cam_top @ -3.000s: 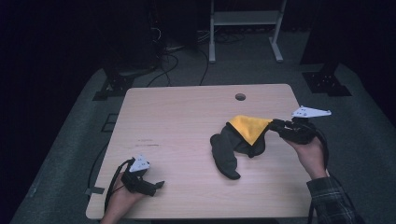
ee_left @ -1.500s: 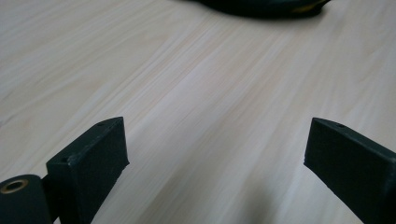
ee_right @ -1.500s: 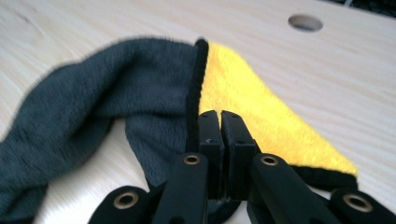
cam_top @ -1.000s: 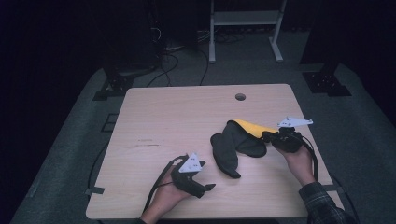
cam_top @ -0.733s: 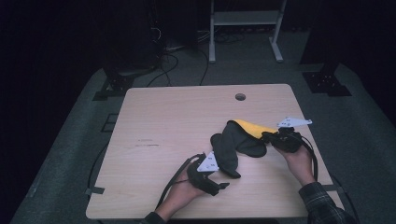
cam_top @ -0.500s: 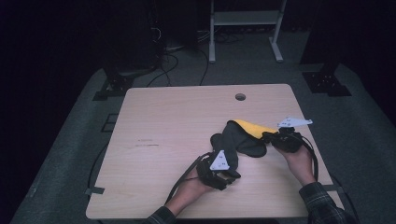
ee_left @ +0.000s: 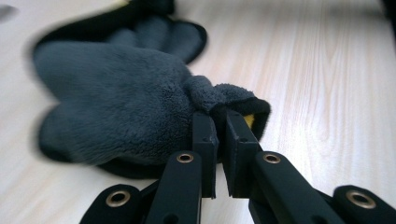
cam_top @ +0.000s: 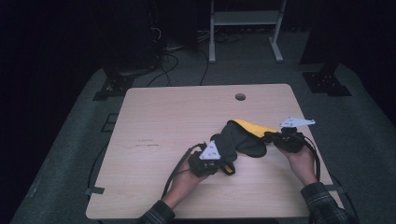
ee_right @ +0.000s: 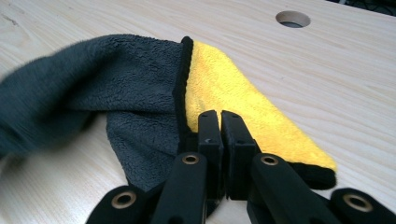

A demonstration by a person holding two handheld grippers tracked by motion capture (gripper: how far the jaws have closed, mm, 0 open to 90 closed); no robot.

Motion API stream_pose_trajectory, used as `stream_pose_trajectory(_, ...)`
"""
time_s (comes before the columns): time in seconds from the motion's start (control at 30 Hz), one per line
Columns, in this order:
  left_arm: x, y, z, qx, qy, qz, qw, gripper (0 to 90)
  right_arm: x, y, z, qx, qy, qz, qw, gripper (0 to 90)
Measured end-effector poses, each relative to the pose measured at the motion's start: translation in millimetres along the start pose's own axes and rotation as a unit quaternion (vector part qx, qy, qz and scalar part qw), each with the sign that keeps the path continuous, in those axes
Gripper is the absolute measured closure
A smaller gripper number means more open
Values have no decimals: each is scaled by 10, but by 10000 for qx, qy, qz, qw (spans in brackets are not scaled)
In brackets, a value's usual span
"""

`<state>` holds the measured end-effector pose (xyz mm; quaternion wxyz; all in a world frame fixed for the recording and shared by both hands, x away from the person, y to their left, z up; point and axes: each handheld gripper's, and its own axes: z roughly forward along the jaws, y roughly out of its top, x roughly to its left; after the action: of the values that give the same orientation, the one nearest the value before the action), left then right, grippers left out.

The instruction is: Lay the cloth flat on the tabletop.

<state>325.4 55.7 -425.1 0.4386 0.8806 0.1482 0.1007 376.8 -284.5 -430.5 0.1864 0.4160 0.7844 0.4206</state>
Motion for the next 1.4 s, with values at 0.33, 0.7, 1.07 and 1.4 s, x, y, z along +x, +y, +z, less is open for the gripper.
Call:
stream_pose_trajectory(0.33,505,-319,-971,-662,817,-822,9910,843,-111,4,-138,-235,-182,133,9995,864)
stream_pose_trajectory(0.7,1022,-817,-1372,-538,1629,-1691,9706,845,-279,-43,-164,-156,-527,226,9982,869)
stream_pose_trajectory(1.07,1170,-946,-1296,-348,1890,-1787,9650,744,-346,-76,-126,3,-697,344,9970,864)
stream_pose_trajectory(1.4,1037,-919,-1389,-423,1870,-1627,9679,562,-159,-41,-206,-186,-277,99,9994,615)
